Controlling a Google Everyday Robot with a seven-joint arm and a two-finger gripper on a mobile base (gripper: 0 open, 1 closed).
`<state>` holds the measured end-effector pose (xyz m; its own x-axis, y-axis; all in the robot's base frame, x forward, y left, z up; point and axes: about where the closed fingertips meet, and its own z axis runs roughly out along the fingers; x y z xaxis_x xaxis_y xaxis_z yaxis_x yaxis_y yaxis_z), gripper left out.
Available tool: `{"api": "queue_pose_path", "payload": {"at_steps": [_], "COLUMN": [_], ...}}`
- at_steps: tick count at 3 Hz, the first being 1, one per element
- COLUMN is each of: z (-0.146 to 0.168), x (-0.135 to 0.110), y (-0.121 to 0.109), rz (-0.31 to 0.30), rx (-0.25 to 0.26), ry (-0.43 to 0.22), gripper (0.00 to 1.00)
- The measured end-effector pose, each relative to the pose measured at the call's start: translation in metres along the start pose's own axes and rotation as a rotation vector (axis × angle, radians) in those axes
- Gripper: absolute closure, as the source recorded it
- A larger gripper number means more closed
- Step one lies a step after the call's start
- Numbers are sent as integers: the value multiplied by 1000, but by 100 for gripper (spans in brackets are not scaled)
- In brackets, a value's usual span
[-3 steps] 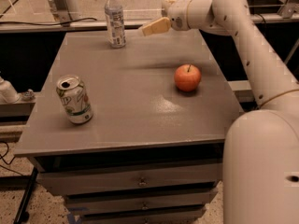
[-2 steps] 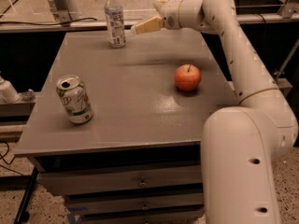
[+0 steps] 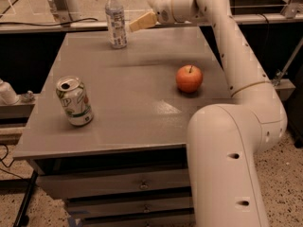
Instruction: Move blue plastic bottle near apple
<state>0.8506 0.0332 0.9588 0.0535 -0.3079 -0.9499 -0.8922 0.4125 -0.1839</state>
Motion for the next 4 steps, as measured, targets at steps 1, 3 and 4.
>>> {"api": "queue_pose_path", "payload": {"at_steps": [1,3,4], "z": [3,12,22], "x": [-4,-2,11], "y": [-3,-8,-3], "rz": [8,56,78], "rx": [54,243,258], "ry": [61,87,39], "gripper": [0,0,0]}}
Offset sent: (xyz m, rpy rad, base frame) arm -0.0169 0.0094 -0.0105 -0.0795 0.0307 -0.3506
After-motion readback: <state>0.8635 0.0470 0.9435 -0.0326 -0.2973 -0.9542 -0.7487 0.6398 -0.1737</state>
